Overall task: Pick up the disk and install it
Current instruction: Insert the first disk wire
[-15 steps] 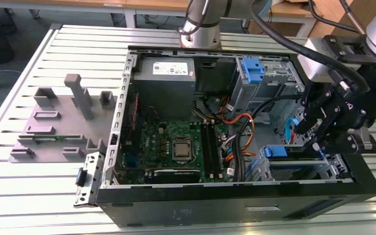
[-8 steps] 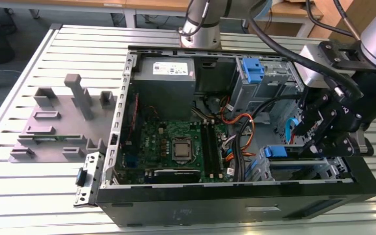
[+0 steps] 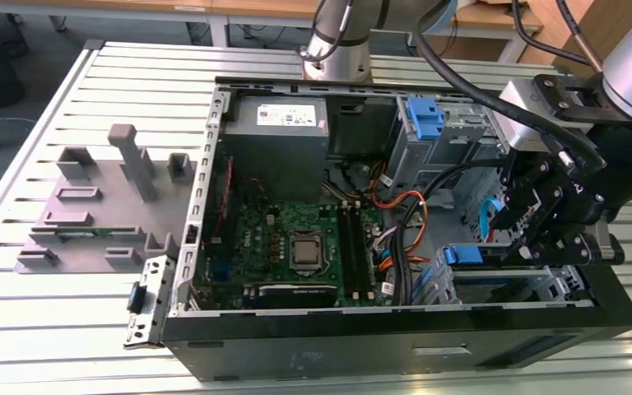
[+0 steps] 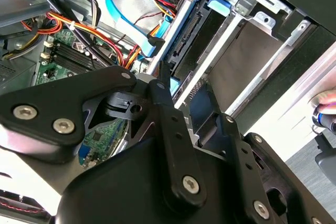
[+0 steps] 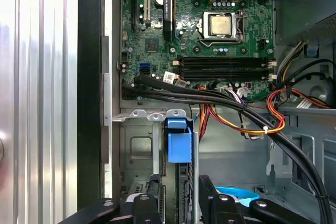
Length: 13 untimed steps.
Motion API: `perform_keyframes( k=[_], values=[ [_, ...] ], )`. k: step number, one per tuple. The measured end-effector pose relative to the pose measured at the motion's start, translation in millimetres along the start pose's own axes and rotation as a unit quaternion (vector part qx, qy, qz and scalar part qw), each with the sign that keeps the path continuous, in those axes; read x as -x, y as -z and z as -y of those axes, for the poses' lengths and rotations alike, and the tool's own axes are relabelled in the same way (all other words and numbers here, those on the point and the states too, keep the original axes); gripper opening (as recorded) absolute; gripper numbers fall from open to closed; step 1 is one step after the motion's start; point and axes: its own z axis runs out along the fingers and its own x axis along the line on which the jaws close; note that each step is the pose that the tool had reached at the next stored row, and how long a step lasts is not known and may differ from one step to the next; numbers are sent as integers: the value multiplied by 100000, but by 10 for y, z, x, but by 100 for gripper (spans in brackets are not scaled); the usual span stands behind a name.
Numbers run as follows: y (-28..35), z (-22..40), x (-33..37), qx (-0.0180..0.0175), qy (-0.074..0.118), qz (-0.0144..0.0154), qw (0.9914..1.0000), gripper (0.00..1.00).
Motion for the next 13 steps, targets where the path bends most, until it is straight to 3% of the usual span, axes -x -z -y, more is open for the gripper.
perform_keyframes(
  k=[6,13],
  values=[
    [-1,0,0,-1,0,7,100000,42],
    [88,-2,7,-1,2,-2,100000,42]
  ],
)
